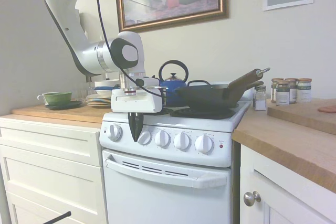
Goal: Turn on the stove on the bottom left
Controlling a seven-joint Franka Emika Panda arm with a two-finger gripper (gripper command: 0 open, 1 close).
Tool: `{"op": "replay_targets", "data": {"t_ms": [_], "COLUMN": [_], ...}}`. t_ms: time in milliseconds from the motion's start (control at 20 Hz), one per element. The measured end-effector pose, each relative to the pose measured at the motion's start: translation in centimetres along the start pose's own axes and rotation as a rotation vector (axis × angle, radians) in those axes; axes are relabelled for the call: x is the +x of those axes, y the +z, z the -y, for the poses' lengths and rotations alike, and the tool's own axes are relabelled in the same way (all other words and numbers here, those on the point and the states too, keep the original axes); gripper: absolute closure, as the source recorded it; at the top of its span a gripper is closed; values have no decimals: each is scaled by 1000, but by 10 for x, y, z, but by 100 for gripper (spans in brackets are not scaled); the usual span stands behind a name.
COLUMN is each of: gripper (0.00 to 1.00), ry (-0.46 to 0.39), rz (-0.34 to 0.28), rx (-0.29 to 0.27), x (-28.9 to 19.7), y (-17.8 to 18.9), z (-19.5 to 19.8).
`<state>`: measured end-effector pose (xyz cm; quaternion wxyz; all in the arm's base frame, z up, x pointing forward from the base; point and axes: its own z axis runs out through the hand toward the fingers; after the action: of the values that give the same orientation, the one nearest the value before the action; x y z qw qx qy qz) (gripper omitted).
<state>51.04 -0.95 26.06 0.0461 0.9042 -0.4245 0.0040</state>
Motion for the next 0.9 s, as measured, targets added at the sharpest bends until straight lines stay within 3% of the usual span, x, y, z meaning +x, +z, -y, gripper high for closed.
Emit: {"op": "replay_targets", "data": {"t_ms": [600, 900], "gripper": [100, 100], "ry": [5, 12], "rz": [-104, -124], "rx": [-59, -70], "x": [-17, -22], "y": [13, 22], "z": [8, 10]}}
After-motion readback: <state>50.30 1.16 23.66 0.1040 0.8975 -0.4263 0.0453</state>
